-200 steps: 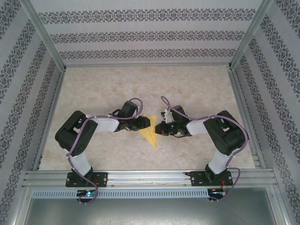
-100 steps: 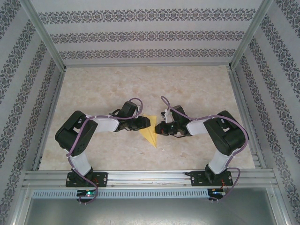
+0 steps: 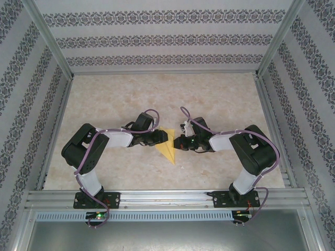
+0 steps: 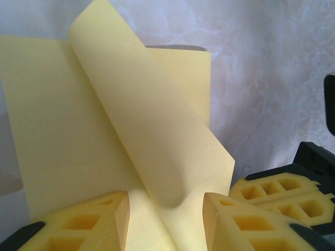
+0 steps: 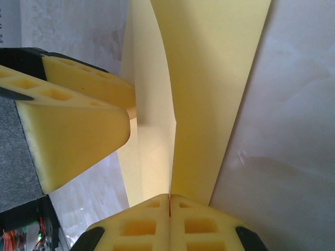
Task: Fold a paper plane with a square sheet of paper (fold left side to right side)
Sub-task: Fourth fold the wing at the center of the table.
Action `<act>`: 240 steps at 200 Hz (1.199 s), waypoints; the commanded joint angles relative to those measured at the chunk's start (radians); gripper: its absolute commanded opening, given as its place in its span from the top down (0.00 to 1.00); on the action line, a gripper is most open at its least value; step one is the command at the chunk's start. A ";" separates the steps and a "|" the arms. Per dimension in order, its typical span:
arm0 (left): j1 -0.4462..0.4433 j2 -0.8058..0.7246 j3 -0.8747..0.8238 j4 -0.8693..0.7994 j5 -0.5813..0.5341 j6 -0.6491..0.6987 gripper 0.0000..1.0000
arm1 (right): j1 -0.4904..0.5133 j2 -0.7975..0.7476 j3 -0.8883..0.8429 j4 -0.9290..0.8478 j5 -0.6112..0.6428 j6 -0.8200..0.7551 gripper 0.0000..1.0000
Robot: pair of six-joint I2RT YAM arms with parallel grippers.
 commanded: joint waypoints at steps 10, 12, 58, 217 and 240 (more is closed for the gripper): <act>-0.009 0.022 -0.005 -0.069 -0.037 0.003 0.58 | 0.006 0.020 0.001 -0.025 0.021 -0.022 1.00; -0.009 0.021 -0.005 -0.069 -0.038 0.002 0.58 | 0.006 0.021 0.002 -0.026 0.022 -0.022 1.00; -0.009 0.022 -0.004 -0.068 -0.037 0.003 0.58 | 0.007 0.050 0.008 -0.034 0.031 -0.030 1.00; -0.009 -0.106 0.029 -0.086 0.000 0.014 0.53 | 0.018 0.134 0.012 -0.110 0.106 -0.033 1.00; -0.010 -0.095 0.037 -0.072 0.020 0.008 0.57 | 0.023 0.136 0.015 -0.100 0.102 -0.025 1.00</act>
